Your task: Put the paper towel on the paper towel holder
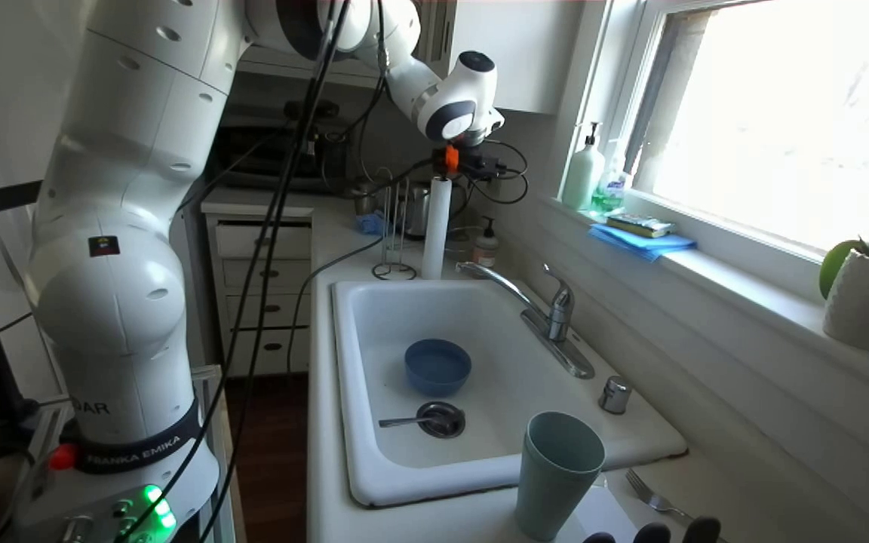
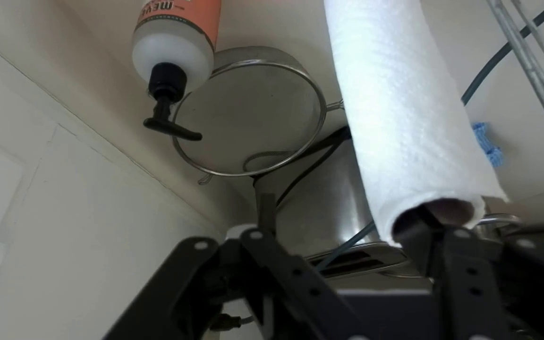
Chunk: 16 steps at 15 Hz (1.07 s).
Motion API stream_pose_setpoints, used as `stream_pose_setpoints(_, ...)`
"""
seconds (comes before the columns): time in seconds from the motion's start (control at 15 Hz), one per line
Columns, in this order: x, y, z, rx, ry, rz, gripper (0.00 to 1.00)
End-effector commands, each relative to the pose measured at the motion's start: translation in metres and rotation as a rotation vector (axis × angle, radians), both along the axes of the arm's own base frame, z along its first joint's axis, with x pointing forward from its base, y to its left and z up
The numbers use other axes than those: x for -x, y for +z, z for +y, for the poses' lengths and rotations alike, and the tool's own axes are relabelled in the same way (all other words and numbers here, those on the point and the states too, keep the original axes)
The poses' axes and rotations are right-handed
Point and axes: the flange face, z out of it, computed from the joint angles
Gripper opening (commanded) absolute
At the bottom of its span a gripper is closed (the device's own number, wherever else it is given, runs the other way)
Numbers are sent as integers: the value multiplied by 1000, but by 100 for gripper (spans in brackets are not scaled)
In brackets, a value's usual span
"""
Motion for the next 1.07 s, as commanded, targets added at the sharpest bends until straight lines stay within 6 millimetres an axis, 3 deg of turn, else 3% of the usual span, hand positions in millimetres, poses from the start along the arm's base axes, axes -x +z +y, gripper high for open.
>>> stream_pose_setpoints(0.0, -5, 2, 0, 6, 10, 14, 36)
stream_pose_setpoints(0.33, 0, 1, -9, 84, 7, 56, 2)
stream_pose_setpoints(0.67, 4, 11, -16, 107, 12, 82, 1)
stream_pose_setpoints(1.0, 25, 62, -34, 132, 20, 54, 1)
